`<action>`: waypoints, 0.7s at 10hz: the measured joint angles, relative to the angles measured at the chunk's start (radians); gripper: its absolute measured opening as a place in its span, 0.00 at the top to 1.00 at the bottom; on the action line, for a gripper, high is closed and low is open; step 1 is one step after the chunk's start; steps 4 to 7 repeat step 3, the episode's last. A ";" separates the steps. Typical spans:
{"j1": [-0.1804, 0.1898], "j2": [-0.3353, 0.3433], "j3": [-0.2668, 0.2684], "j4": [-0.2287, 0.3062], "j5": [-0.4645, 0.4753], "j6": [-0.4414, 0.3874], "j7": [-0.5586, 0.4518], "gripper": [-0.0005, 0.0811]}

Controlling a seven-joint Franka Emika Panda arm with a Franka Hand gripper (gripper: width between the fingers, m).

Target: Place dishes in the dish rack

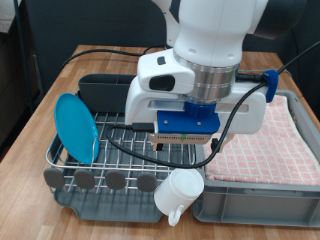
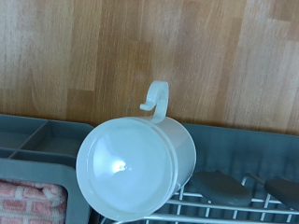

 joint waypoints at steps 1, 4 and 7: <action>0.005 -0.011 -0.001 0.000 -0.008 -0.006 0.000 0.01; 0.011 -0.026 -0.001 0.006 -0.019 -0.029 0.002 0.01; 0.011 -0.026 -0.001 0.006 -0.019 -0.029 0.002 0.01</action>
